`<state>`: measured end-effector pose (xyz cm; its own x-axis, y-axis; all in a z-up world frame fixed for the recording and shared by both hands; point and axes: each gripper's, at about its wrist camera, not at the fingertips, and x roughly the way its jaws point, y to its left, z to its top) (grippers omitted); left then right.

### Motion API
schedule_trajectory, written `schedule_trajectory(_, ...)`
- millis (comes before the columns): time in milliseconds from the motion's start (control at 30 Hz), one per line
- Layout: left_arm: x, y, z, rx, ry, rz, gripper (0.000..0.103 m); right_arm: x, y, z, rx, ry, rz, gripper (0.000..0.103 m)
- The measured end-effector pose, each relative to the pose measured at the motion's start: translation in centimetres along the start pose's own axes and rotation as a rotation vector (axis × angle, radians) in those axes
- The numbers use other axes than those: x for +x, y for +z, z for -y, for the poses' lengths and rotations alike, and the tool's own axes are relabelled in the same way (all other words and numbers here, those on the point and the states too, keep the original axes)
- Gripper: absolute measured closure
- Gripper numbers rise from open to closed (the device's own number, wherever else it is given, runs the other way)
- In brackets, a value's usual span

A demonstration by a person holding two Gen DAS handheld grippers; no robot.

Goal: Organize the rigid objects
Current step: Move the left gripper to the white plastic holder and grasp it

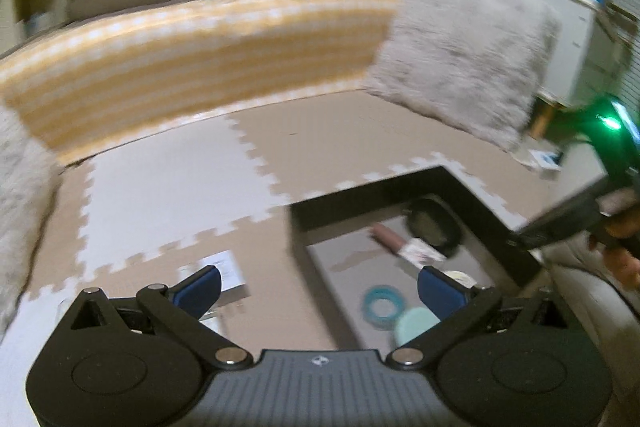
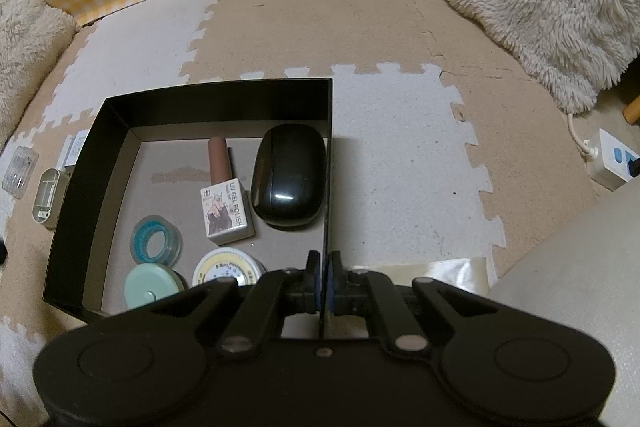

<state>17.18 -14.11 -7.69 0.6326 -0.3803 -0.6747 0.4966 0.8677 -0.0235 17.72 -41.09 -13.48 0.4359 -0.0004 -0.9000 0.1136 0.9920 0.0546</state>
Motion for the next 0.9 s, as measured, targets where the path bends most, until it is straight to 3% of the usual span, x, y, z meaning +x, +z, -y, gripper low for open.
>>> schedule_trajectory(367, 2.3, -2.7, -5.3, -0.220, 0.156, -0.051, 0.000, 0.0, 0.0, 0.0, -0.001, -0.001, -0.001, 0.099)
schedule_trajectory(533, 3.7, -4.5, -6.4, -0.263, 0.131, -0.089, 0.000, 0.0, 0.0, 0.0, -0.001, 0.000, 0.000, 0.099)
schedule_trajectory(667, 4.2, -5.5, -6.3, -0.250, 0.139, -0.053, 0.001, 0.0, 0.0, 0.0, -0.001, -0.001, -0.001, 0.099)
schedule_trajectory(700, 4.3, -5.7, -6.4, -0.253, 0.147, -0.043, 0.003, 0.0, 0.0, 0.0, -0.001, -0.001, -0.001, 0.099)
schedule_trajectory(767, 4.8, -5.7, -6.6, -0.261, 0.166, -0.039, 0.021, 0.0, 0.0, 0.0, -0.001, -0.001, 0.000, 0.099)
schedule_trajectory(900, 5.4, -5.7, -7.0, -0.277, 0.185, -0.030, 0.039, 0.0, 0.0, 0.0, -0.005, -0.004, -0.001, 0.099)
